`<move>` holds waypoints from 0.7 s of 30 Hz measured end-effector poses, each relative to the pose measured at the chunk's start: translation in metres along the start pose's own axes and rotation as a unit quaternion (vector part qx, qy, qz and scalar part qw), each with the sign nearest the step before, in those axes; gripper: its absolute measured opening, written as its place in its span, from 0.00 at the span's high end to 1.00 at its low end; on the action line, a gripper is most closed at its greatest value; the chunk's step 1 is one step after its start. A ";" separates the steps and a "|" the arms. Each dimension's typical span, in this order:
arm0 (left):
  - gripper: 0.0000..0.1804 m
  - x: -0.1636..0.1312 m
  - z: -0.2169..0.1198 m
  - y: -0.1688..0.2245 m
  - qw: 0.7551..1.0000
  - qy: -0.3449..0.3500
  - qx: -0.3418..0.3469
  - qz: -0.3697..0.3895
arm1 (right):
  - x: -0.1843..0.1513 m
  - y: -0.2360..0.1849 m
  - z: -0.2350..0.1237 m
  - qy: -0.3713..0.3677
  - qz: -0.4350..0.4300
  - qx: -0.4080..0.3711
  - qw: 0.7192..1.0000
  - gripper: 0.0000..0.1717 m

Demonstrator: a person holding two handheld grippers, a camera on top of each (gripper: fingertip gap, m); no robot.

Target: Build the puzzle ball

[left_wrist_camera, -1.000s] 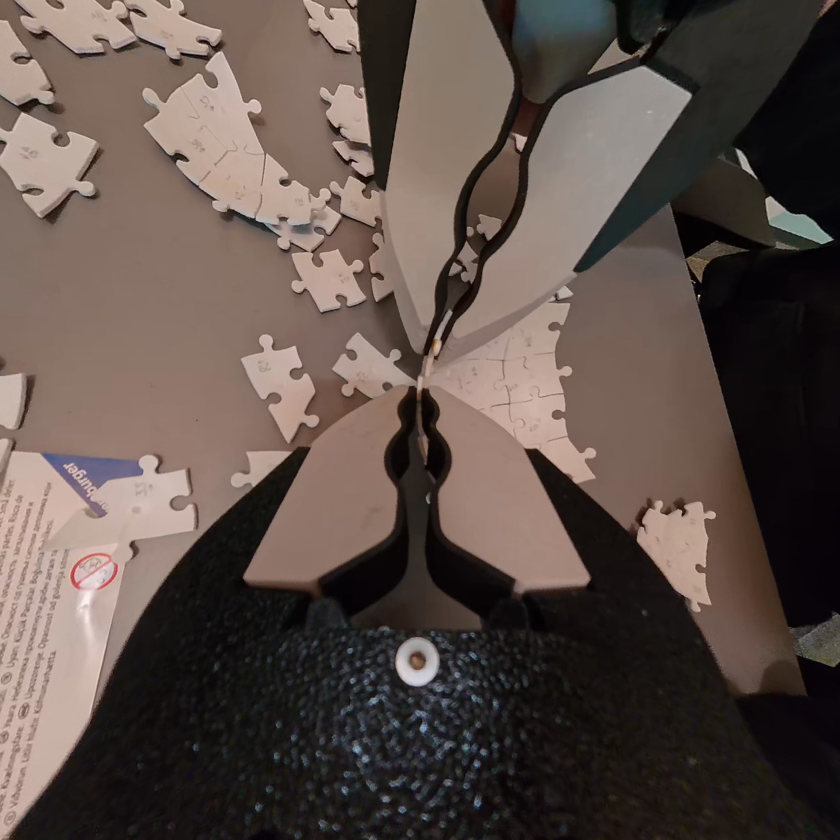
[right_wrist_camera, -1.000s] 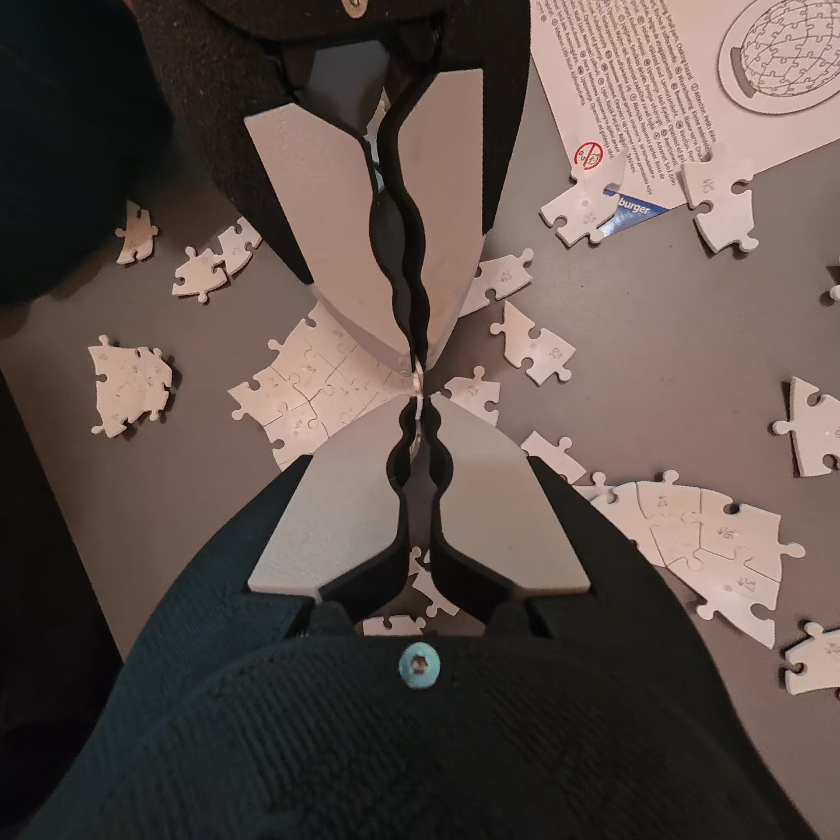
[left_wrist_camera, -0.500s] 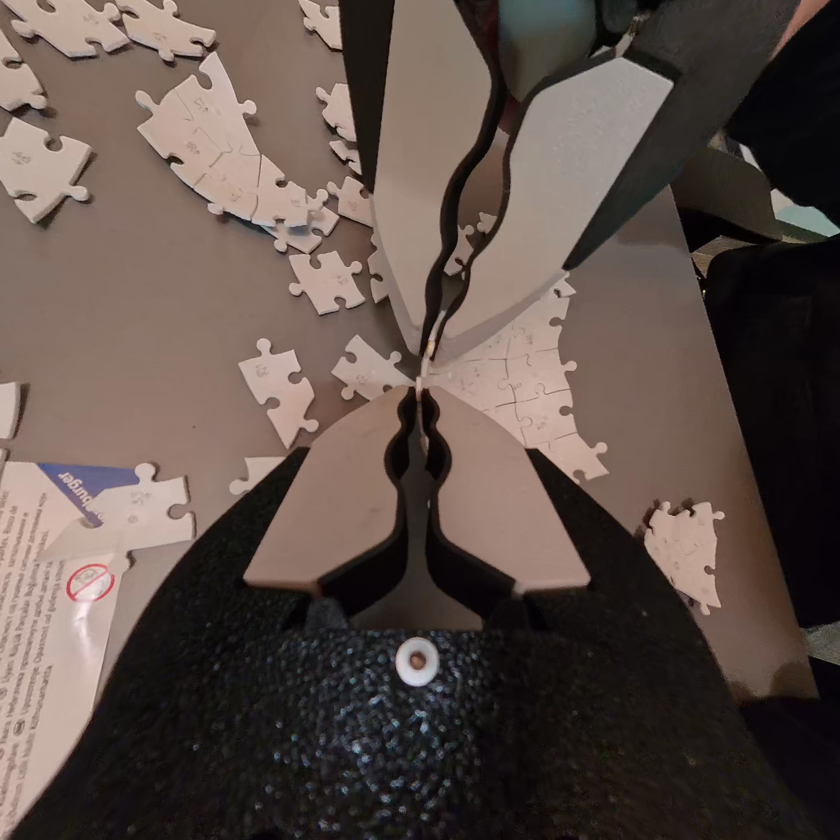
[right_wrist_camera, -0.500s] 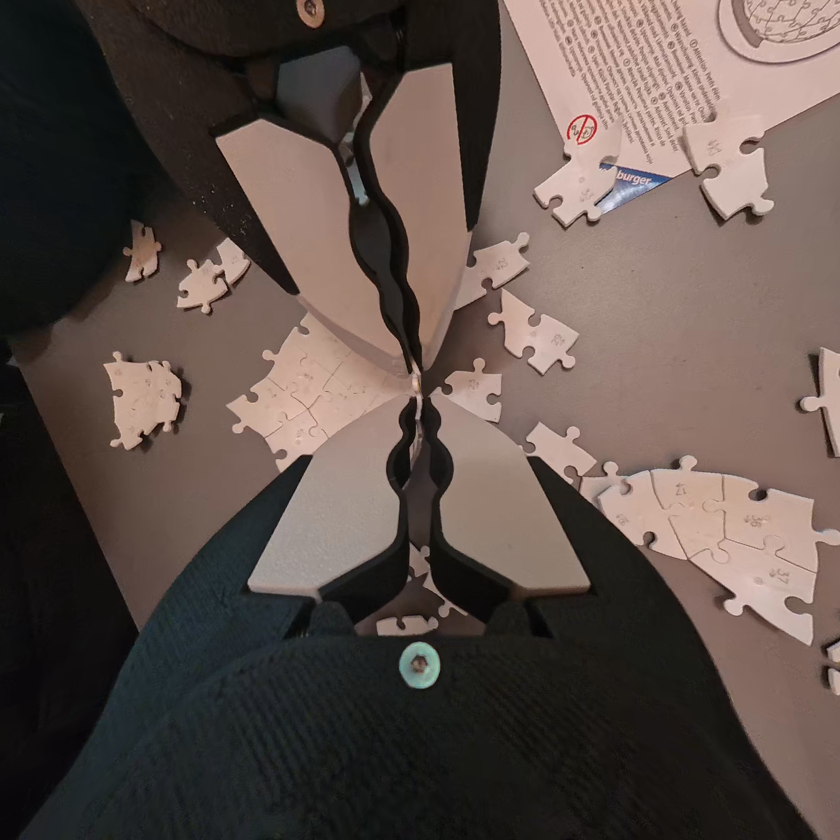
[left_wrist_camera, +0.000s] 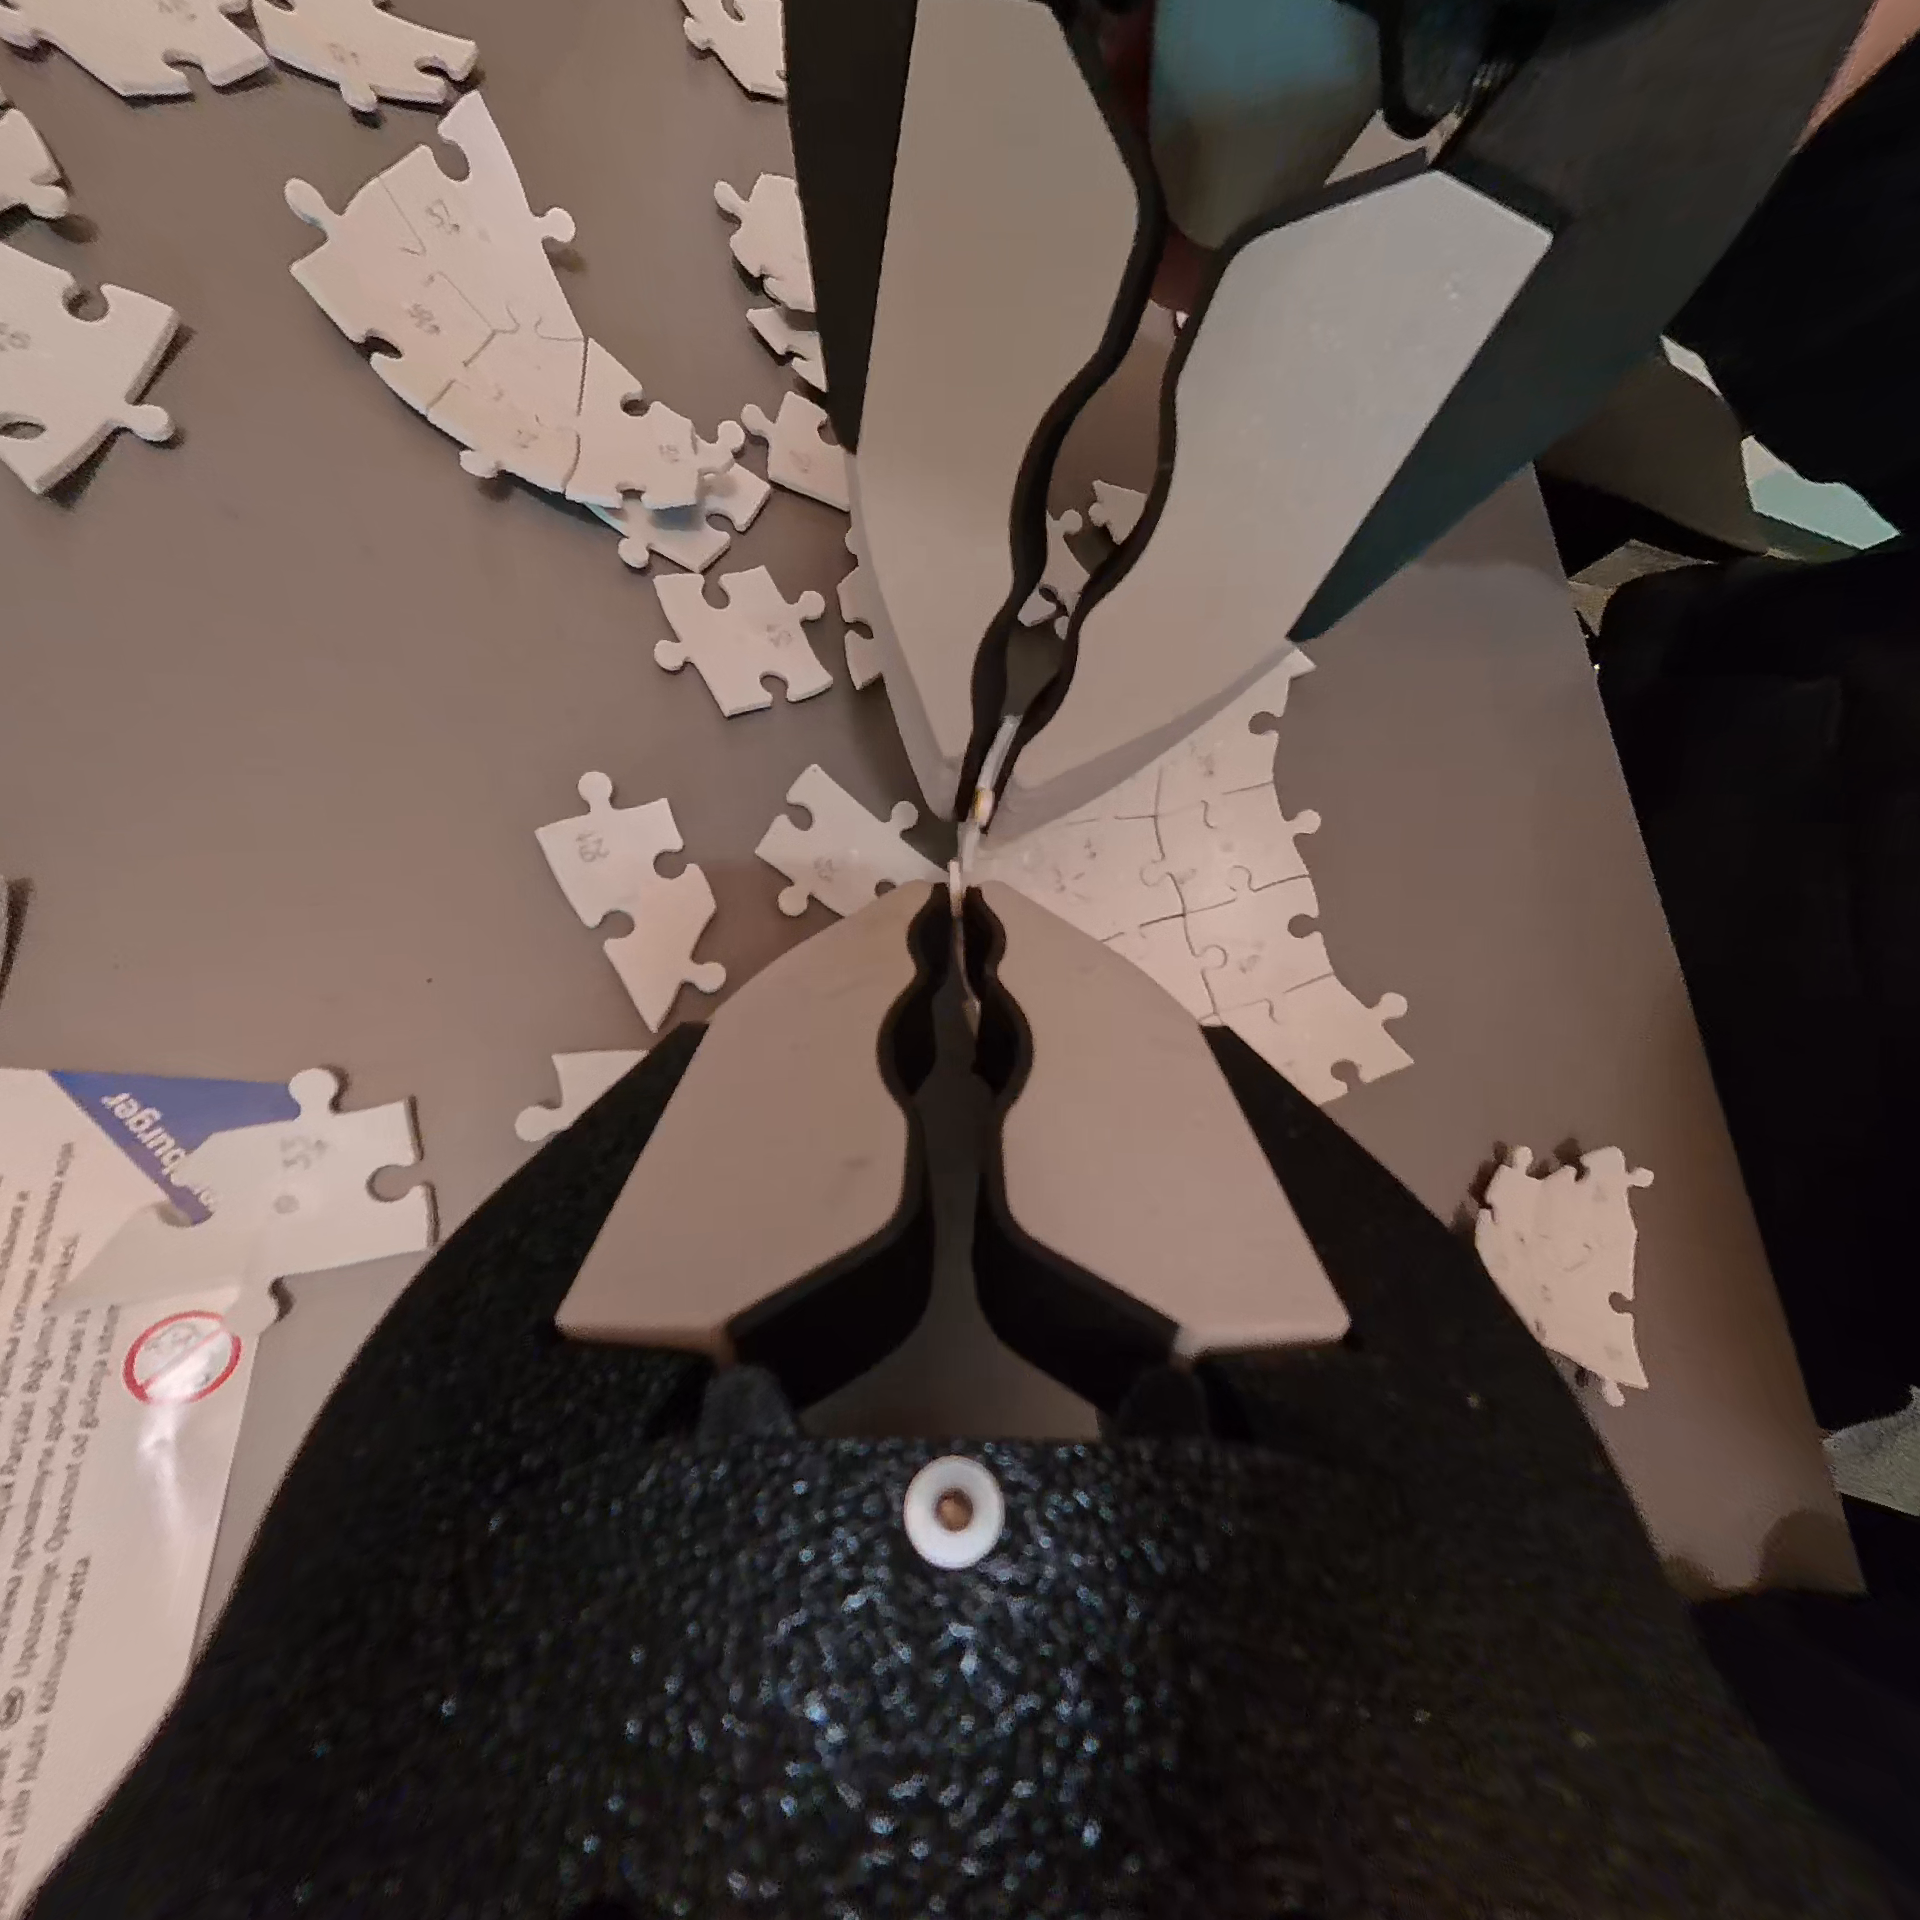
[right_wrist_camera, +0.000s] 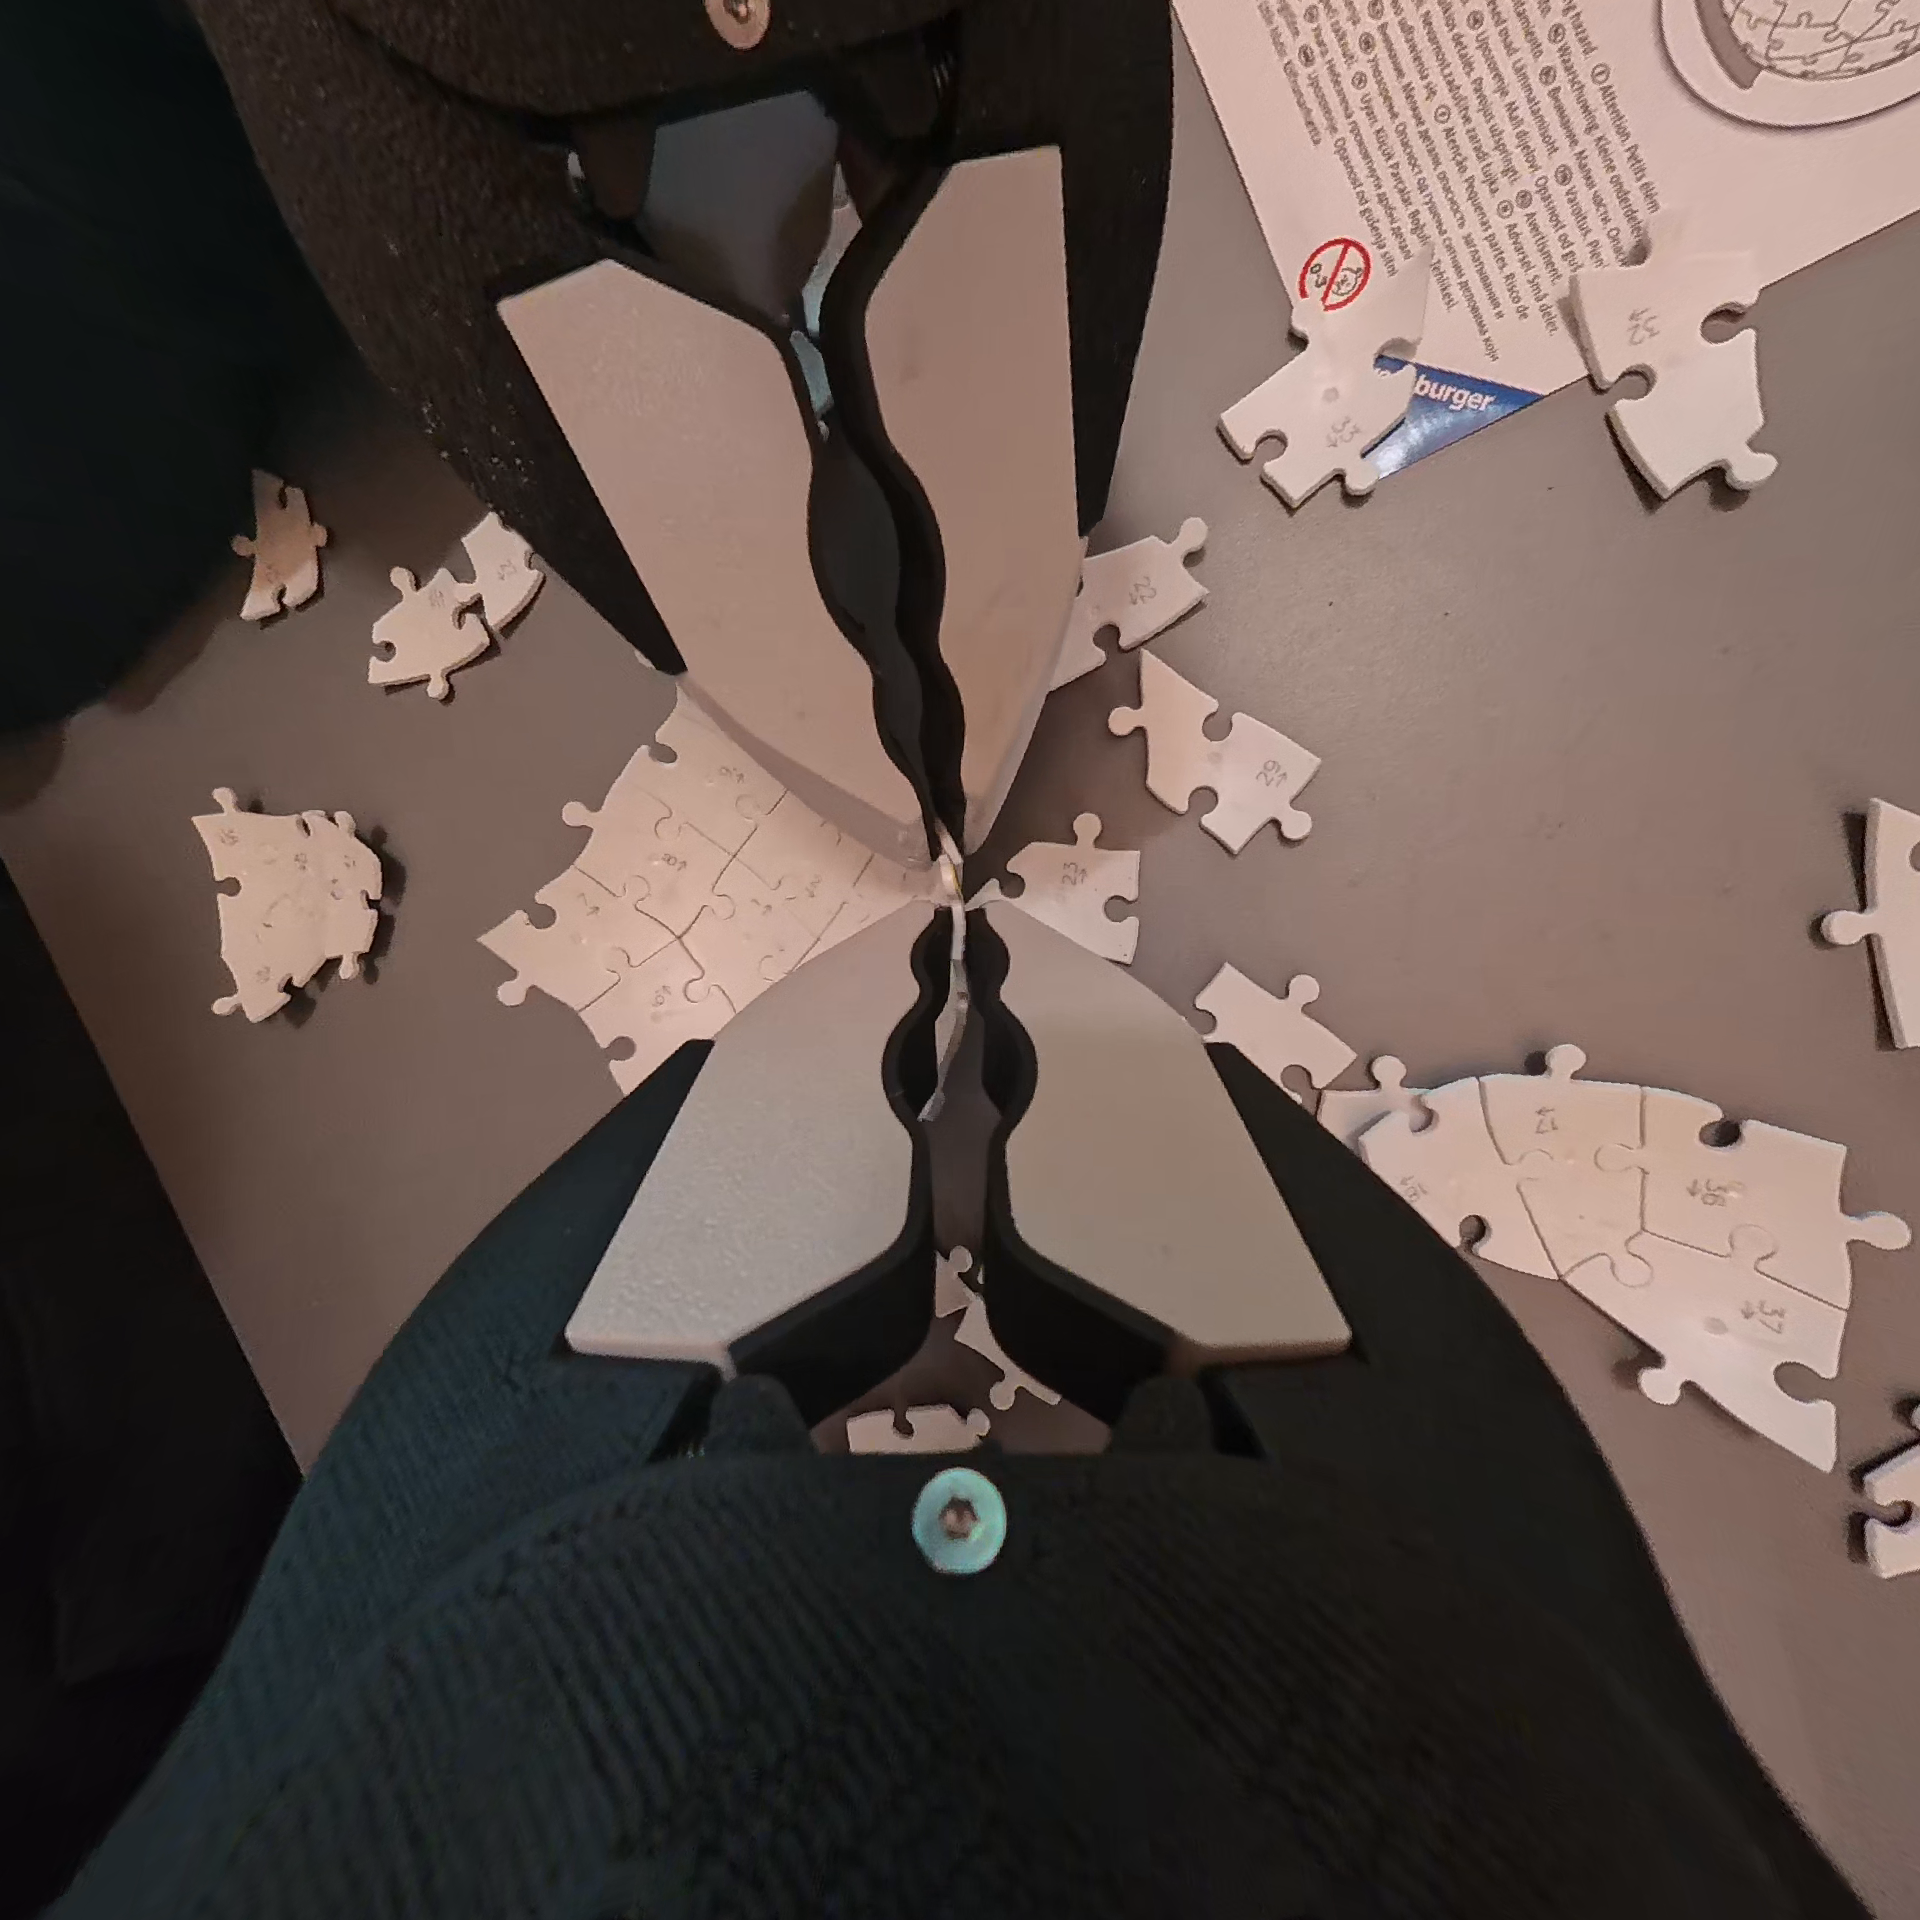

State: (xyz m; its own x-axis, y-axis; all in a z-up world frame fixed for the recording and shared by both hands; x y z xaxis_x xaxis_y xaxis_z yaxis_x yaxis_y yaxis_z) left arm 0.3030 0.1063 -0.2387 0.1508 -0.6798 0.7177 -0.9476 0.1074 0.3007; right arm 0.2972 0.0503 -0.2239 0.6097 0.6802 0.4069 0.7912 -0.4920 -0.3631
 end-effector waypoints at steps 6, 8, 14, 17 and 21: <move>0.99 0.000 -0.001 0.000 1.000 0.008 0.003 0.016 | -0.001 0.002 0.000 0.010 0.017 0.019 1.000 0.98; 0.99 0.000 0.000 -0.001 1.000 0.009 -0.004 -0.001 | -0.002 0.002 0.000 0.008 0.023 0.023 0.999 0.98; 0.99 -0.001 0.000 -0.001 0.999 0.015 -0.014 -0.024 | -0.006 0.004 0.005 -0.010 0.029 0.032 0.999 0.94; 0.99 -0.004 -0.001 -0.002 0.999 0.006 -0.014 -0.031 | -0.006 0.003 0.008 -0.006 0.038 0.048 0.998 0.98; 1.00 -0.007 0.000 0.001 0.997 -0.005 -0.032 -0.064 | -0.008 0.001 0.010 -0.011 0.066 0.072 0.995 0.98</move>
State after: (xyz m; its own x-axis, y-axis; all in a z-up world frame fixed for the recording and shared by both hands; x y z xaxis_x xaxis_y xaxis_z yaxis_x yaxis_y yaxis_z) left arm 0.3011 0.1107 -0.2432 0.2665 -0.6977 0.6649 -0.9006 0.0653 0.4296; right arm 0.2921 0.0500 -0.2361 0.7060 0.6267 0.3299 0.6878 -0.4958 -0.5302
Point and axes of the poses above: each gripper's, where its closed fingertips meet, z out along the fingers, x out of its top, y = z × x across the jaws, the point moved 4 cm from there along -z, back along the fingers, and after that the axes turned 9 degrees about z, right-handed, at the moved point
